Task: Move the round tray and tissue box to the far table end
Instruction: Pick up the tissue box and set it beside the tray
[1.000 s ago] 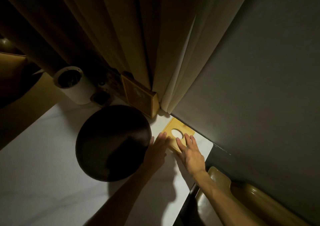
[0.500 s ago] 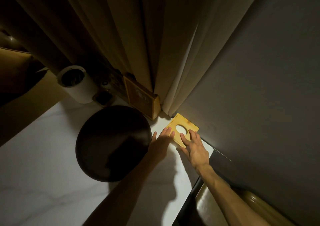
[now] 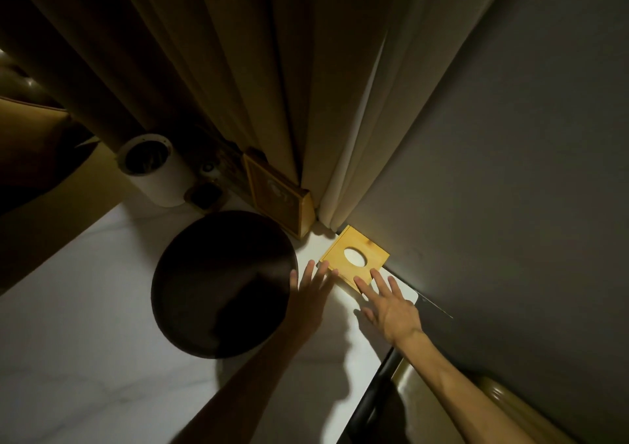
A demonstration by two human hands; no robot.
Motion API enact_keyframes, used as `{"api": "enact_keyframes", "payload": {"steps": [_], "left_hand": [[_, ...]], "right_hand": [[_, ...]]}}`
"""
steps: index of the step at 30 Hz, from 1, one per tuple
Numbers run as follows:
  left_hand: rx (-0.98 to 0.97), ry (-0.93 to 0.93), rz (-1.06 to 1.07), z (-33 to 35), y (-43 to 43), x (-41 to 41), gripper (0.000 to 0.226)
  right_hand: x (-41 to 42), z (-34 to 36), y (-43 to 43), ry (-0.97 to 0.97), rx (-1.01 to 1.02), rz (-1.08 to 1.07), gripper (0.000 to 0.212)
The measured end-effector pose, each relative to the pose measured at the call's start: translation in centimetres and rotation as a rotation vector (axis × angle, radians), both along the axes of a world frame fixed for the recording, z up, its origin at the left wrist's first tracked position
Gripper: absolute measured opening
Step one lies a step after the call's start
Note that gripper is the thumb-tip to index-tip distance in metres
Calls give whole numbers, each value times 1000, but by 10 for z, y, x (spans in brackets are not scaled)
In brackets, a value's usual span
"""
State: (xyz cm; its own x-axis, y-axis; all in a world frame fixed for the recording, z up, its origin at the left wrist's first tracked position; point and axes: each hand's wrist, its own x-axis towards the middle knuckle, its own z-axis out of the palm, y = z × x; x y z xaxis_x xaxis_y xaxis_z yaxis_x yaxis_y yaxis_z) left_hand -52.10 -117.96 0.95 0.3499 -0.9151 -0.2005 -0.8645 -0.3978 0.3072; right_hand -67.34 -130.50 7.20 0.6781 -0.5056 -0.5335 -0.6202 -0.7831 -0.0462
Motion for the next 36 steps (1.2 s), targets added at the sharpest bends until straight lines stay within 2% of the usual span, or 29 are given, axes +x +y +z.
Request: {"api": "enact_keyframes", "payload": {"steps": [11,20,24,28,30,33,36], "left_hand": [[5,58,39,-1,-7,1,49],[-105,47,20,5,-13,1,47],[-173,119,-27,15,-14,7,56],[-201,8,-27,25,-17,15,43],[-173,5,-38,30,-17,14,49],[-107,53,-44,34,-17,12,74],[-96,29,-18,37,-20,16,68]], "right_hand": [[-3,-6,-5,21,20,5,68],[-5,-11,-8,-35,73,-39,69],[2,-7,-15,-213,103,-91,48],[10,-12,-34,-349,2,-91,38],[12,-15,-43,-323,36,-78,38],[11,-17,-52,-278,54,-44,37],[11,-11,-54,-246,77,-44,39]]}}
